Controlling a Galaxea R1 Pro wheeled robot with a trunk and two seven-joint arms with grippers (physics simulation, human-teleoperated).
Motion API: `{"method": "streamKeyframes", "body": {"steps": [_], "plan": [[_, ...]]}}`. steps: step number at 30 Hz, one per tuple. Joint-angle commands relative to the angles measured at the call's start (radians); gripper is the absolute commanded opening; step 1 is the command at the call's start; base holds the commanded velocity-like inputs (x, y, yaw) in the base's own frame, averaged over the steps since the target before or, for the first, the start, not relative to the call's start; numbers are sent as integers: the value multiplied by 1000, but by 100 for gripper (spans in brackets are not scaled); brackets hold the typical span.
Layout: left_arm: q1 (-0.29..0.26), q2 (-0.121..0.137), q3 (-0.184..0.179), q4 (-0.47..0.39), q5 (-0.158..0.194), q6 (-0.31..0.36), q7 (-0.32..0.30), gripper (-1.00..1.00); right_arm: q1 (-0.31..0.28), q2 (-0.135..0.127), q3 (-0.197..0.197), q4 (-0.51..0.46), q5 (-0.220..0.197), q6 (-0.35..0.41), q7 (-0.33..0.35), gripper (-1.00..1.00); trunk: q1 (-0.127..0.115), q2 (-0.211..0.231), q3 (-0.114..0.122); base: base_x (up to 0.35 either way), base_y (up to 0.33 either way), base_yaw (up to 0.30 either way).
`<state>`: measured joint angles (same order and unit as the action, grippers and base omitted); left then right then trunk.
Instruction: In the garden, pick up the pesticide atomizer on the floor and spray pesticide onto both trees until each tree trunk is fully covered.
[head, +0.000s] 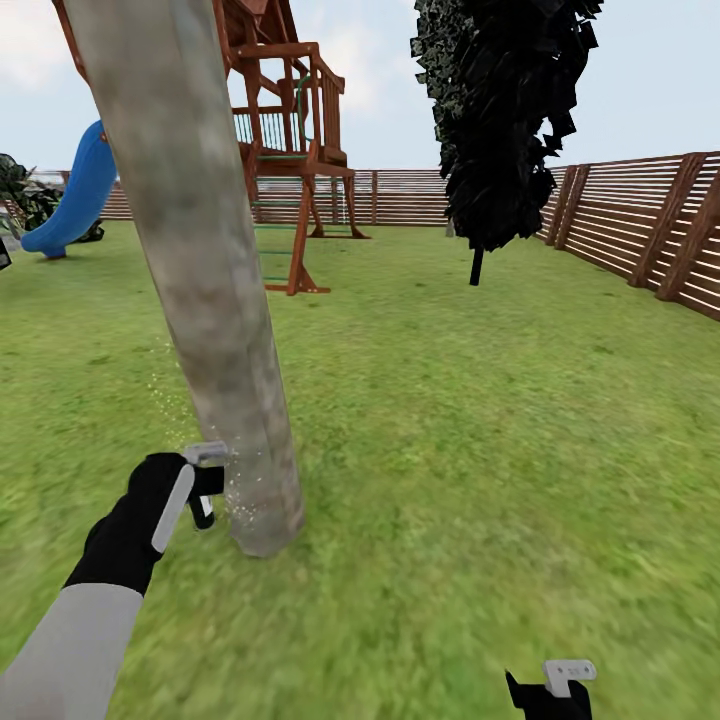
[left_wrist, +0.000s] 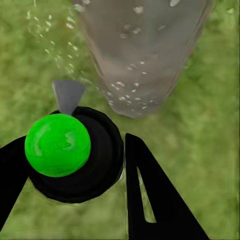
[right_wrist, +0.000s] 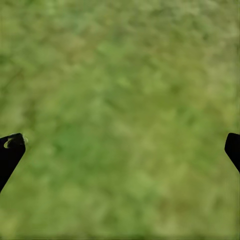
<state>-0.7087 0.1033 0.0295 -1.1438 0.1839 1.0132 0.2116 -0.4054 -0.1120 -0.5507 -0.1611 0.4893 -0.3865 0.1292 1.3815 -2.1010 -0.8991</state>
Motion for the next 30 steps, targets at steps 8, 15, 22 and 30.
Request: {"method": "streamKeyframes", "body": {"steps": [8,15,22,30], "plan": [[-33,-100,-5,-75,-9,9,1,-100,0,0,0,0,0,0,0,100,0,0,0,0,0,0],[-61,-21,8,-117,-8,11,0,-100,0,0,0,0,0,0,0,100,0,0,0,0,0,0],[-98,-97,-4,-117,-5,11,0,-100,0,0,0,0,0,0,0,100,0,0,0,0,0,0],[-140,17,9,-117,30,14,0,-100,0,0,0,0,0,0,1,100,0,0,0,0,0,0]]}}
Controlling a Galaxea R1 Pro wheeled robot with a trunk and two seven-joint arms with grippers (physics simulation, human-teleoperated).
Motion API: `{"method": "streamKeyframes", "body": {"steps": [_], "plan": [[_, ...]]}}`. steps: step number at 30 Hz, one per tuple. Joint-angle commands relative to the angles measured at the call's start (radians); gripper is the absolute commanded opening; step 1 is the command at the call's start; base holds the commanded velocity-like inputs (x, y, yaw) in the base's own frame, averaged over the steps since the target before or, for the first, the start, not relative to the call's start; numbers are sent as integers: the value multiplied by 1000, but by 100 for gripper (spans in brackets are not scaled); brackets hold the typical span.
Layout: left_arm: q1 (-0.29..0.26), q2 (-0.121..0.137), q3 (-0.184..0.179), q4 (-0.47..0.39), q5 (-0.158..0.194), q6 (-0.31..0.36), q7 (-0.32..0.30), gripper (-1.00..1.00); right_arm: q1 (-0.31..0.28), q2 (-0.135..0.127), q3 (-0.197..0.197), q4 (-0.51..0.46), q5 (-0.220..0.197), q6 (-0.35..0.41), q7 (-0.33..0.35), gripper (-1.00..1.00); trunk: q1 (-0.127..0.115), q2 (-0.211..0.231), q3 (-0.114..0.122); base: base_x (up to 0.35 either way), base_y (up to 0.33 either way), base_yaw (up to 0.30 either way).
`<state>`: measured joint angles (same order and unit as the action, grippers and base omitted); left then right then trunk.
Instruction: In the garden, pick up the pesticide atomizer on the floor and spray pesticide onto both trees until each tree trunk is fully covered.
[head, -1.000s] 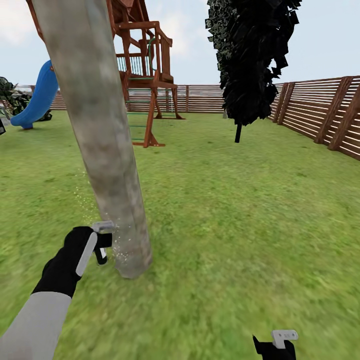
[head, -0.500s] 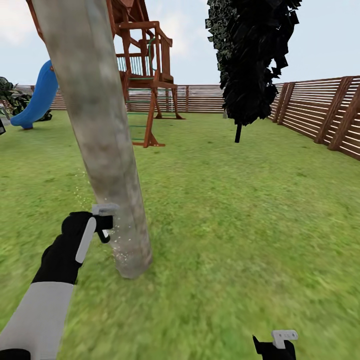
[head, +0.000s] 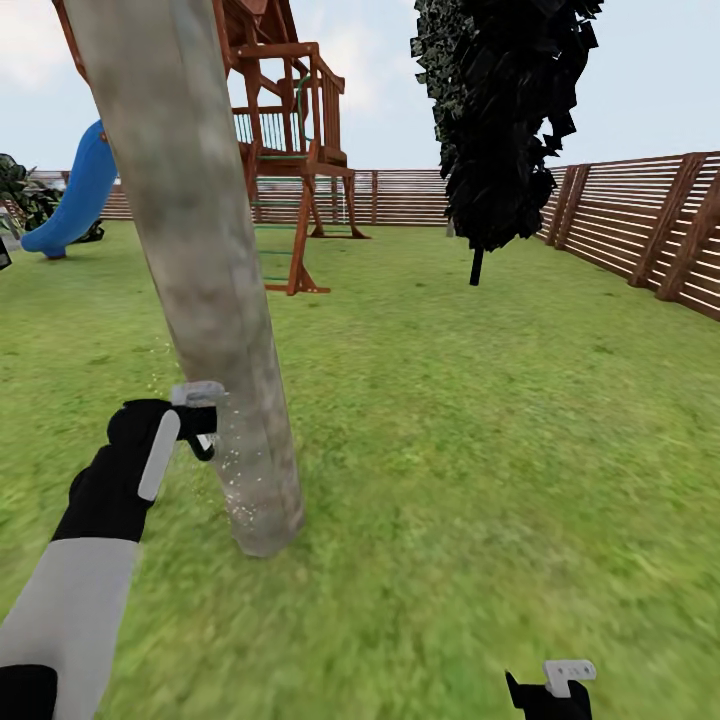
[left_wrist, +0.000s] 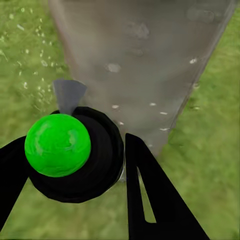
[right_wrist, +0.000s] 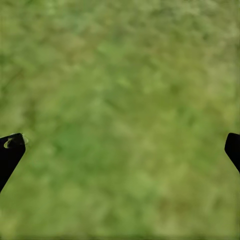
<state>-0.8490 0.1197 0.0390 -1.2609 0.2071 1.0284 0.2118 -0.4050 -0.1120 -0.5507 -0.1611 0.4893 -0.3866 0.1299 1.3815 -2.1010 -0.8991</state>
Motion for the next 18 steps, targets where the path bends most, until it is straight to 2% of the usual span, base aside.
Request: {"method": "streamKeyframes", "body": {"steps": [1,4,6,8,10,13,15,16,18], "plan": [[4,14,0,0,22,-1,0,-100,0,0,0,0,0,0,0,100,0,0,0,0,0,0],[20,21,-8,2,29,-3,1,-100,0,0,0,0,0,0,0,100,0,0,0,0,0,0],[89,19,-14,7,30,-7,0,-100,0,0,0,0,0,0,0,100,0,0,0,0,0,0],[124,18,-14,13,32,-13,-2,-100,0,0,0,0,0,0,0,100,0,0,0,0,0,0],[200,6,-13,40,32,-31,-2,-100,0,0,0,0,0,0,0,100,0,0,0,0,0,0],[222,0,-13,202,29,-151,1,-100,0,0,0,0,0,0,1,100,0,0,0,0,0,0],[223,-1,-23,346,25,-292,3,-100,0,0,0,0,0,0,1,100,0,0,0,0,0,0],[223,-4,-41,378,25,-325,9,-100,0,0,0,0,0,0,0,100,0,0,0,0,0,0],[224,-15,-52,392,24,-339,12,-100,0,0,0,0,0,0,0,100,0,0,0,15,-25,0]]}}
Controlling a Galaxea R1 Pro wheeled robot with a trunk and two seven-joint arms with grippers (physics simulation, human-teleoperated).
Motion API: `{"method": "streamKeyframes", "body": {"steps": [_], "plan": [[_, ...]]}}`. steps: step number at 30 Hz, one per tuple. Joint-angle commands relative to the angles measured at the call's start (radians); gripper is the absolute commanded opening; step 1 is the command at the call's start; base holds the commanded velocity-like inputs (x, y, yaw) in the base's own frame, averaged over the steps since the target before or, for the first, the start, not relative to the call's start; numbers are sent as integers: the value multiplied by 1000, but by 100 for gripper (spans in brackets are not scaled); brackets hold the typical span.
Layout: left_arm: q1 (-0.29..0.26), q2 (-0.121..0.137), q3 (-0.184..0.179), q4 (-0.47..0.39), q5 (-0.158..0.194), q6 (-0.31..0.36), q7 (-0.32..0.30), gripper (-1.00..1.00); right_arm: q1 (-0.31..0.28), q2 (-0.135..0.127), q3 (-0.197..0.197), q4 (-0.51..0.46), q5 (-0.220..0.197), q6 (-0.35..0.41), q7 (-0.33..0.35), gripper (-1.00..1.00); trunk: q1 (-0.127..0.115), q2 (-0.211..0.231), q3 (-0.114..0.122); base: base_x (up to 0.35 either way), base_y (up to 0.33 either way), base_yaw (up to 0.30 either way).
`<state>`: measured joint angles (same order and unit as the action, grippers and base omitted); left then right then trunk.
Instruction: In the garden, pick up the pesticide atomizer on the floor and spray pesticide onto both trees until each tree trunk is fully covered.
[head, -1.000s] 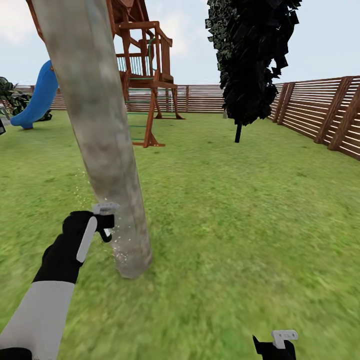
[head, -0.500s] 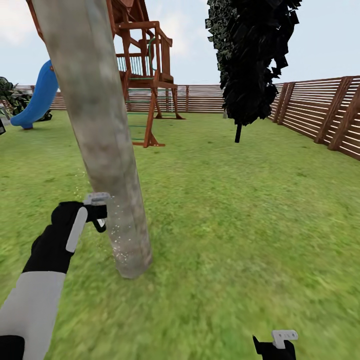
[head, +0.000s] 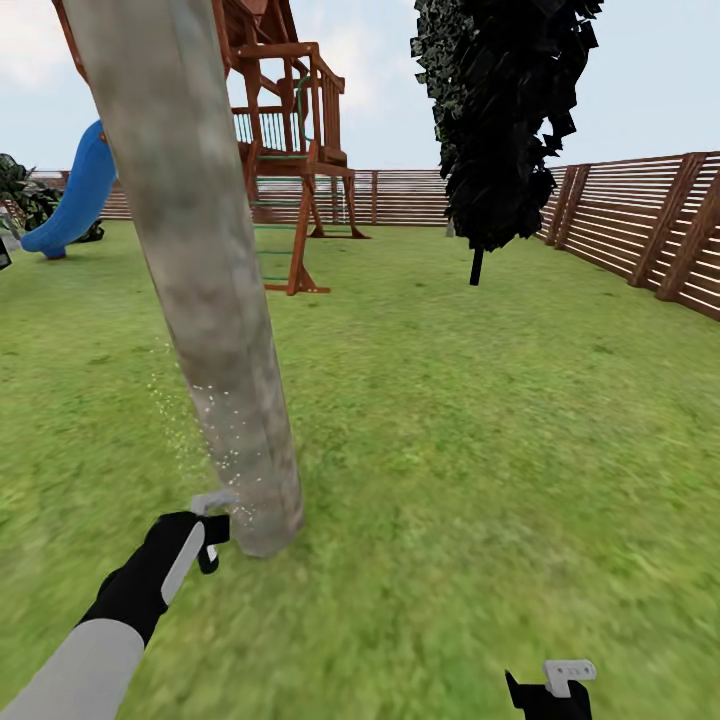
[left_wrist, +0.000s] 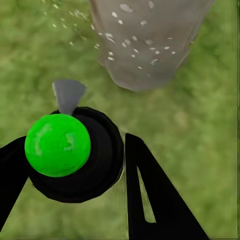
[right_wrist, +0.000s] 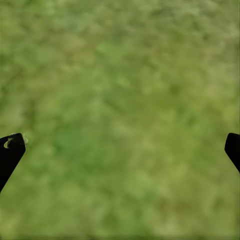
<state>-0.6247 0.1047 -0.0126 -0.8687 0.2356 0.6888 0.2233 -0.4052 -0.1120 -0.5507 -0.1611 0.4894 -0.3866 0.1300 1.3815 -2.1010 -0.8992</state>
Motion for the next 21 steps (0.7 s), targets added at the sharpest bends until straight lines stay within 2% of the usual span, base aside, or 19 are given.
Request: {"method": "streamKeyframes", "body": {"steps": [1,2,5,7,10,13,18,21], "plan": [[0,-3,-2,3,-5,-1,1,-100,0,0,0,0,0,0,0,100,0,0,0,60,-151,0],[0,-5,-2,23,-6,-11,2,-100,0,0,0,0,0,0,0,100,0,0,0,78,-230,0],[0,-4,-6,190,-8,-172,4,-100,0,0,0,0,0,0,0,100,0,0,0,184,-219,0],[0,-4,-6,249,-7,-226,5,-100,0,0,0,0,-1,0,0,100,0,0,0,209,-212,12],[0,-8,-2,265,-5,-236,5,-100,0,0,0,0,0,0,0,100,0,0,0,169,-234,226],[0,-25,-2,267,-7,-238,5,-100,0,-2,0,-1,-1,0,-2,100,0,0,0,160,-239,66],[0,-28,-2,274,3,-242,4,-100,0,-2,0,-1,0,0,-1,100,0,0,0,166,-238,2],[0,-30,-2,275,3,-244,4,-100,0,0,0,0,0,0,-1,100,0,0,0,186,-232,211]]}}
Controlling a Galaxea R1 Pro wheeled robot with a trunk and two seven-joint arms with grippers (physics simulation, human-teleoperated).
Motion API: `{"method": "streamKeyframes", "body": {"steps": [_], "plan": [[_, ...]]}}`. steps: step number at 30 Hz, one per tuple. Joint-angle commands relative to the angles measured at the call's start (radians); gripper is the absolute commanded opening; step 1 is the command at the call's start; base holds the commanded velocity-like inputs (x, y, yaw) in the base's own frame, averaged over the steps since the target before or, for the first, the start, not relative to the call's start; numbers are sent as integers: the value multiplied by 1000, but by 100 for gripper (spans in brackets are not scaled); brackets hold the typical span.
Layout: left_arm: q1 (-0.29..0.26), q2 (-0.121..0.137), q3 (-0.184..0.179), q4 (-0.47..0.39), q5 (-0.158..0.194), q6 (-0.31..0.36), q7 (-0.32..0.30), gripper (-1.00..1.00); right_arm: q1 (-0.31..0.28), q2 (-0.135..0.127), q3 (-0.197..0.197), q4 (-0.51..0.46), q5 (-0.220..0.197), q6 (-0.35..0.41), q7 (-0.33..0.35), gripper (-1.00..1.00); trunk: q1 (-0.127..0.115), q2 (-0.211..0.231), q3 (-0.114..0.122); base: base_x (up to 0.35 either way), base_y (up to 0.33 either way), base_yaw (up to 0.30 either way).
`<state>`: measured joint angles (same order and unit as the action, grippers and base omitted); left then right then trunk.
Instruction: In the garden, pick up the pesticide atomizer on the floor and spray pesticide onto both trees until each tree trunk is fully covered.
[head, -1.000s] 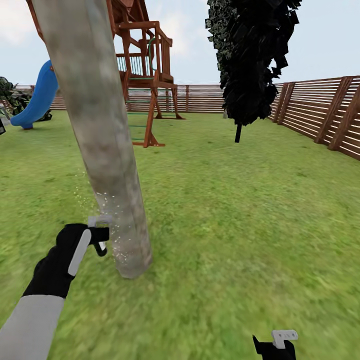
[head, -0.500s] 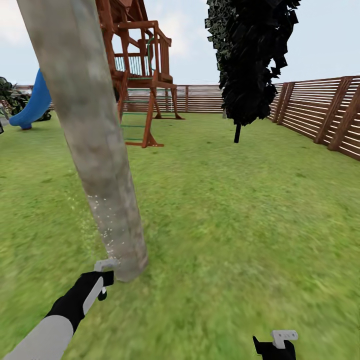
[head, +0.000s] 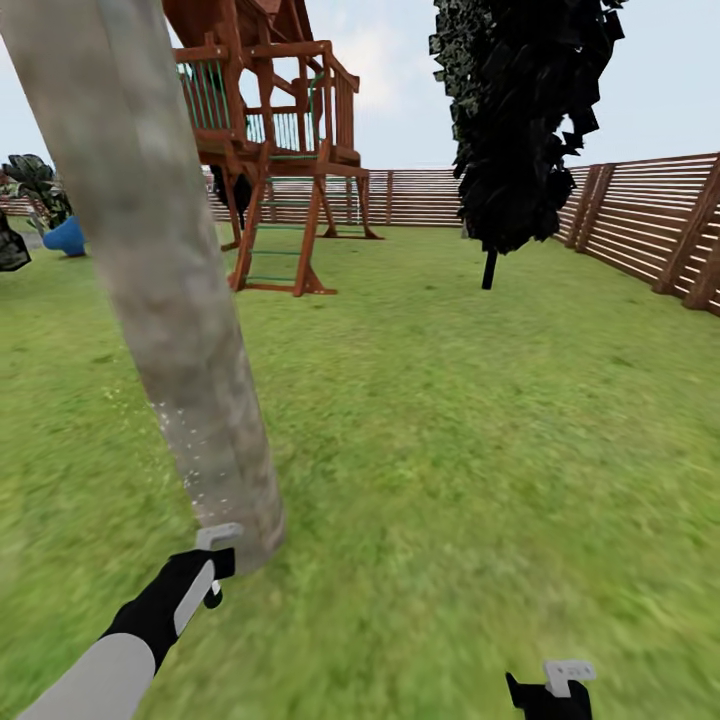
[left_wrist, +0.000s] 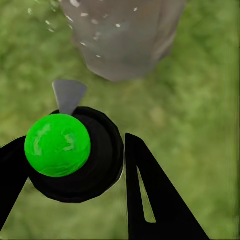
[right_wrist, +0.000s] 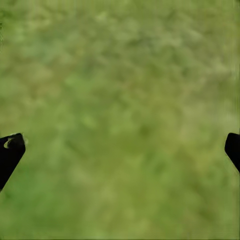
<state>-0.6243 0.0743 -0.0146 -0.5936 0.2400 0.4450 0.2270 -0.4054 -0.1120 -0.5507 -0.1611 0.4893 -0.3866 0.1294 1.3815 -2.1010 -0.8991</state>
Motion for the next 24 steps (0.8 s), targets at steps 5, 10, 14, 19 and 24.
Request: {"method": "streamKeyframes", "body": {"steps": [5,10,14,19,24], "plan": [[0,-13,0,0,-6,0,0,-100,0,0,0,0,0,0,1,100,0,0,0,186,-232,228],[0,-17,0,0,-5,0,0,-100,0,0,0,0,0,0,1,100,0,0,0,145,-242,11],[0,-18,1,0,-3,0,0,-100,0,0,0,0,0,0,1,100,0,0,0,8,-272,26],[0,-18,1,0,-1,0,0,-100,0,0,0,0,0,0,1,100,0,0,0,0,-273,250],[0,-18,1,0,2,0,0,-100,0,0,0,0,0,0,1,100,0,0,0,0,-274,278]]}}
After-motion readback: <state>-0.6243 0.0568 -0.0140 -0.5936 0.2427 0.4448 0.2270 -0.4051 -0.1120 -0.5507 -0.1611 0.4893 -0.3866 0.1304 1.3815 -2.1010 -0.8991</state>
